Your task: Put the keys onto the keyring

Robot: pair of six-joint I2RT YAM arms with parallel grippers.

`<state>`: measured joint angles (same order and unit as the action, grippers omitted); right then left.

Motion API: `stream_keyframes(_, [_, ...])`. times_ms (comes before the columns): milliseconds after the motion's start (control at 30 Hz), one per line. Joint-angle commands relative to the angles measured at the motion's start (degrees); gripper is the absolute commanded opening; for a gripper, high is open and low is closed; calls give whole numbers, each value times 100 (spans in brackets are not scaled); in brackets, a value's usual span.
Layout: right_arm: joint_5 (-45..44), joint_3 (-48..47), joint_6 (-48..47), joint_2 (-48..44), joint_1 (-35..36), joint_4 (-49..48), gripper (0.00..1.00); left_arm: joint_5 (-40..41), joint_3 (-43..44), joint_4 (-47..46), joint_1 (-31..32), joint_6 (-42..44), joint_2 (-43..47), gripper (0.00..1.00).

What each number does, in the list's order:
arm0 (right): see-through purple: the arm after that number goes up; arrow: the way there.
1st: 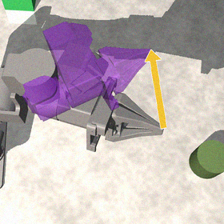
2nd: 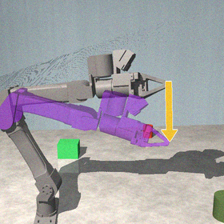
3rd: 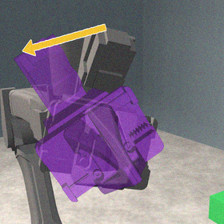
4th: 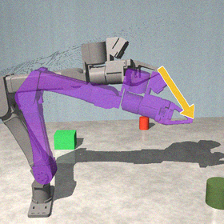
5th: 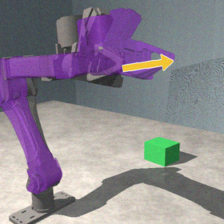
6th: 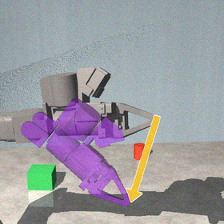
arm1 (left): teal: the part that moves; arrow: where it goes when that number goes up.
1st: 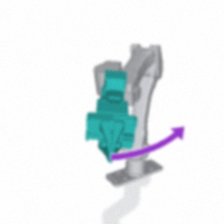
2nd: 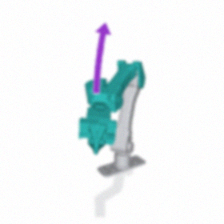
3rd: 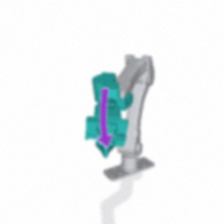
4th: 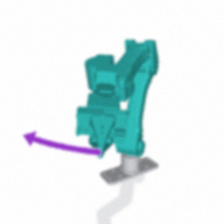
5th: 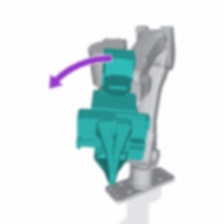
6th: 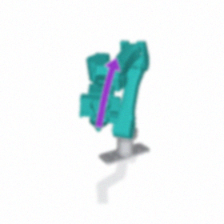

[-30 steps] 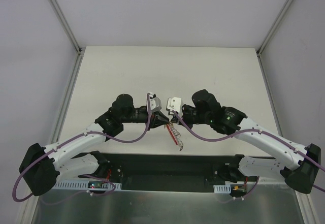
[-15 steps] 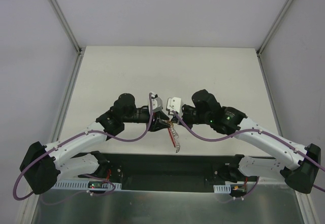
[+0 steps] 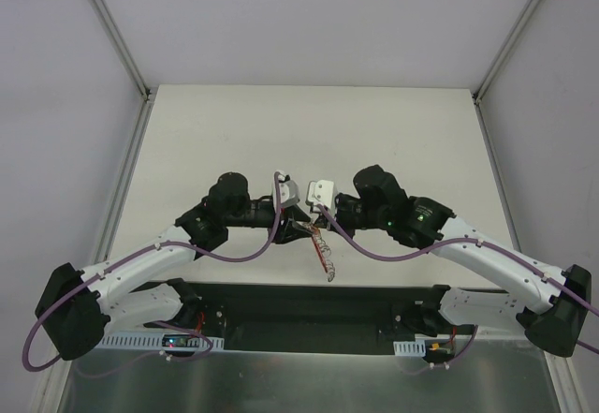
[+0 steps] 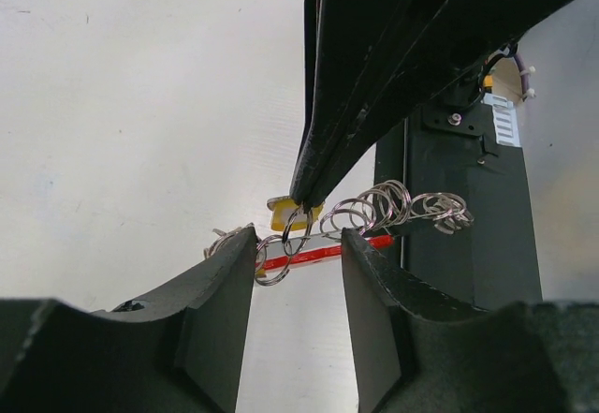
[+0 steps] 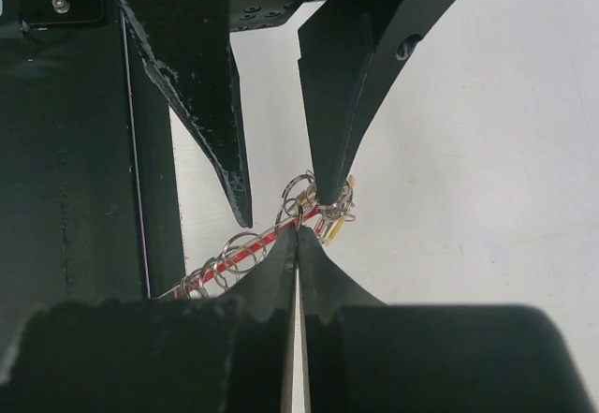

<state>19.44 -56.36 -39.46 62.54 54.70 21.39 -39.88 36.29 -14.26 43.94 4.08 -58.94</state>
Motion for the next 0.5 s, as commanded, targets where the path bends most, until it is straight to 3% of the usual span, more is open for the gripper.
stream_keyframes(0, [235,-121,-18,-32,59,-240,1,-406,36,-165,44,111,-65,40])
stream_keyframes(333, [315,-139,-35,30,76,-205,1,-960,-8,-305,44,269,-188,27])
stream_keyframes(467, [297,-147,-44,21,76,-188,1,-987,-35,-323,44,278,-197,12])
